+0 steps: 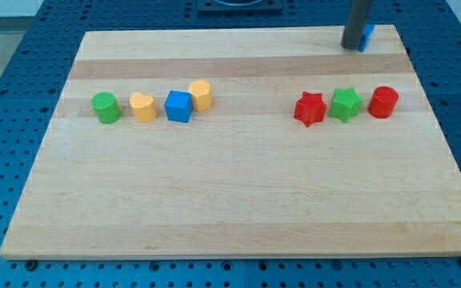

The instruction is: Push the yellow hexagon closer to the blue triangle

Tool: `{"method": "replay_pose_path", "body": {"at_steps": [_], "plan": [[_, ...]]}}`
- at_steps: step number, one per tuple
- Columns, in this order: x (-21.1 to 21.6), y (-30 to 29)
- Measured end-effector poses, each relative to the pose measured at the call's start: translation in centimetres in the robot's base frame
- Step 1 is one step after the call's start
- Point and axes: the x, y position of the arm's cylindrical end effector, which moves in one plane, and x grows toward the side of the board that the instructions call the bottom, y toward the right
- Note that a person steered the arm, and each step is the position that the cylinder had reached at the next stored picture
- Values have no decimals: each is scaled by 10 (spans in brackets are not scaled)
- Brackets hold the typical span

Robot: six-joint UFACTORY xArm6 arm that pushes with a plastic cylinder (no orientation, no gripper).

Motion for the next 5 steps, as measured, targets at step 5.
{"method": "replay_pose_path", "body": {"at_steps": [5], "plan": [[37,-222]]}}
